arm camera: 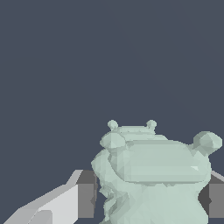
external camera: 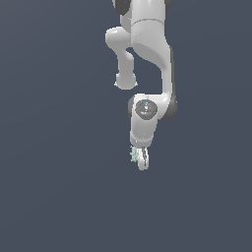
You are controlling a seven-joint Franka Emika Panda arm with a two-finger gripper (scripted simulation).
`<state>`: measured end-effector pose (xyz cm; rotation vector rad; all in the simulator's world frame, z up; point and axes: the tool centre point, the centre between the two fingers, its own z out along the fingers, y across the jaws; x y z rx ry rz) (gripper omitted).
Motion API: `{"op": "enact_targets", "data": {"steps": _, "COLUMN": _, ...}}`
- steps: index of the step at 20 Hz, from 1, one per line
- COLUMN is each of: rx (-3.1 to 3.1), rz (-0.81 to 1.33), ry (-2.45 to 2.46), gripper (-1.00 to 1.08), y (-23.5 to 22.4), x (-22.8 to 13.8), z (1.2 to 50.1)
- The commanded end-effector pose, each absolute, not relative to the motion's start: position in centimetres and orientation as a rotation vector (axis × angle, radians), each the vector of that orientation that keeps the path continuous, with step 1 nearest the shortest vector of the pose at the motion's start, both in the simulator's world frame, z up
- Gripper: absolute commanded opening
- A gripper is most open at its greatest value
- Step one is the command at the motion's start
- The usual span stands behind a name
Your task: Pick up the object and move it to a goal position.
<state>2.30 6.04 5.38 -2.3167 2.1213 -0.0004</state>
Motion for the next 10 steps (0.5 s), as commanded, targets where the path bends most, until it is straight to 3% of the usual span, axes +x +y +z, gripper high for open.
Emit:
{"op": "enact_targets", "data": {"steps": 1, "rx": -2.317, "rz": 0.0, "ry": 2.121, "gripper": -1.0, "y": 6.07, "x": 2.29, "z": 5.33}}
{"op": "enact_targets", "data": {"steps": 10, "rx": -2.317, "rz": 0.0, "ry": 2.121, "gripper": -1.0, "y": 5.9, "x": 1.97, "z": 5.64}}
